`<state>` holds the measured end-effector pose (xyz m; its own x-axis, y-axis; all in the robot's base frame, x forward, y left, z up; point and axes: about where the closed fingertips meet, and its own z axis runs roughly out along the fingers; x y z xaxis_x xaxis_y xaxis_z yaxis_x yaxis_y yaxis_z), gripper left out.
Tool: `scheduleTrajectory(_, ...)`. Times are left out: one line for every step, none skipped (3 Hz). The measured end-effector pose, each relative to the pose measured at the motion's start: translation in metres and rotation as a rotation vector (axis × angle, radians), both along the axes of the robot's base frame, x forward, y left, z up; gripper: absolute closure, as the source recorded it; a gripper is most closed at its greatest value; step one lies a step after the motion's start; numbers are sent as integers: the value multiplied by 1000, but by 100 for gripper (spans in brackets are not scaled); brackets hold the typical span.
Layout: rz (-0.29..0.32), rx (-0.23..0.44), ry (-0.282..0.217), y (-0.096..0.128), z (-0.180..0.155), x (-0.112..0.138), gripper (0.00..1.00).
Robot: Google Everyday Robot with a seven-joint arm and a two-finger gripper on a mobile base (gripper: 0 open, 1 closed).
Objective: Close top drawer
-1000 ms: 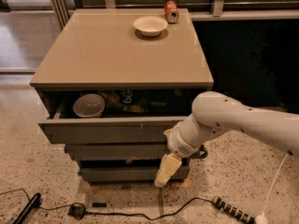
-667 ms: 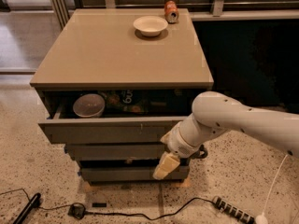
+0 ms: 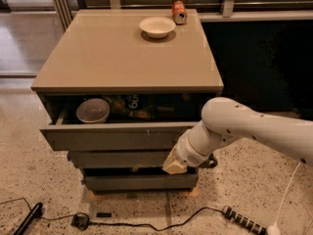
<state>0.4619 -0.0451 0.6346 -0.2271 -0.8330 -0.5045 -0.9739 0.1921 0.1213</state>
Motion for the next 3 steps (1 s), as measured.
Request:
scheduleTrajectory(-49, 19, 96, 6, -23, -8, 99)
scheduleTrajectory(-91, 12, 137, 14, -38, -2, 100)
scheduleTrajectory(-147, 6, 69, 12, -28, 42, 100)
